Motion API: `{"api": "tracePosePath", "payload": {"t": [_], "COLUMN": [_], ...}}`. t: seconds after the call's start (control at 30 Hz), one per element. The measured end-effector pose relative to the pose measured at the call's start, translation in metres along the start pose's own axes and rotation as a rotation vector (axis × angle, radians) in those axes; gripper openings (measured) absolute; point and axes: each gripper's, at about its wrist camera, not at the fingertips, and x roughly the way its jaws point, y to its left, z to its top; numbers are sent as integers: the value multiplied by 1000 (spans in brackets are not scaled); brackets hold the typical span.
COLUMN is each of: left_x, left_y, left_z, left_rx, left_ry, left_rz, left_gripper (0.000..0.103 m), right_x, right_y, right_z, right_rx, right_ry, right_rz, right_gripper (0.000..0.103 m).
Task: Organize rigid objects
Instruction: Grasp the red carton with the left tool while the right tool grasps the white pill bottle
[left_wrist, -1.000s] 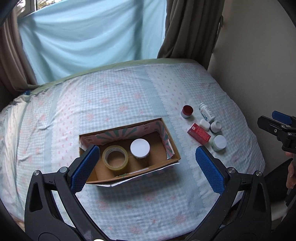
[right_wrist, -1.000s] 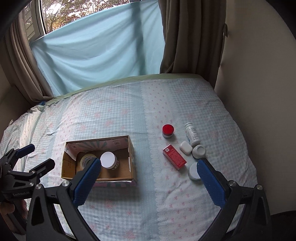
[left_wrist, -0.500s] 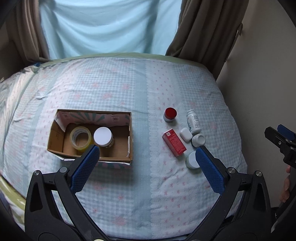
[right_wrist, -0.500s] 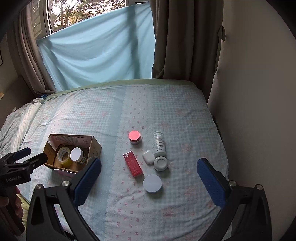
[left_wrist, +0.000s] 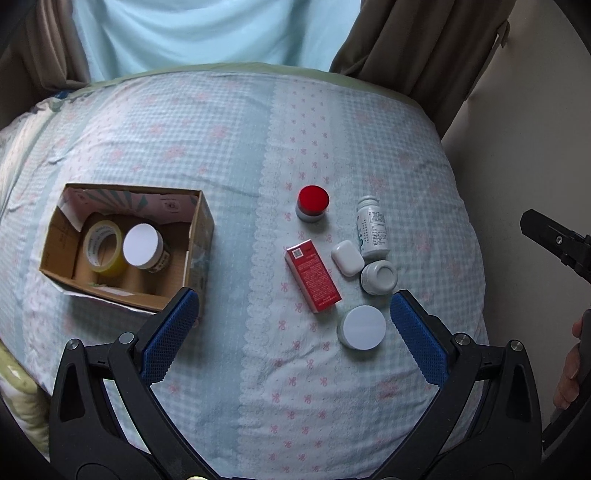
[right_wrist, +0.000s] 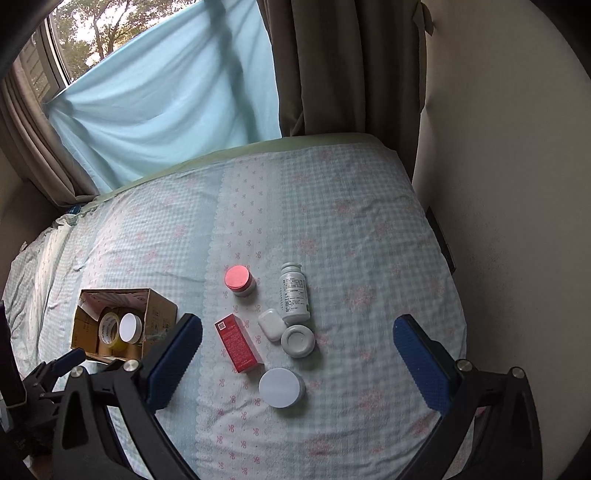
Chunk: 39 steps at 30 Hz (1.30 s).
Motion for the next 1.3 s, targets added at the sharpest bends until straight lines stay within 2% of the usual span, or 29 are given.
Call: {"api": "tracePosePath", "payload": {"t": [0.1,0.33,0.57,0.67,0.73,0.87,1.0,1.13,1.17,1.3], "left_x": [35,120,199,223,238,260,270,275,275,278], "left_y": [-7,-5,-2,-2,-3,-6,-8,-10,-10,-7], "left_z": [1,2,2,1,-2,-8,-11,-13,-12,-9], "left_rx": [-30,-168,-250,-275,-299,-344,-374,-395,-403,-422], "left_ry": [46,148,214,241,271,333,359,406,411,438], "left_rz": [5,2,40,57,59,63,69,53,50,46], "left_gripper": [103,103,103,102,95,88,77,74,71,52], "right_x": [29,108,198,231,249,278,300,314,317,327], "right_y": [-5,-10,-13,-10,-9,-4,3,12,15,22], "right_z": [11,31,29,24,21,16,14,14,15,17], "right_rx": [4,-23,-37,-56,-65,-89,-123,-166,-181,-188], "right_ry": [35,127,230,283,310,370,432,479,489,520], "right_rz": [10,28,55,58,54,20,-13,-38,-48,-45], "right_gripper": [103,103,103,99,98,98,85,80,74,56]}}
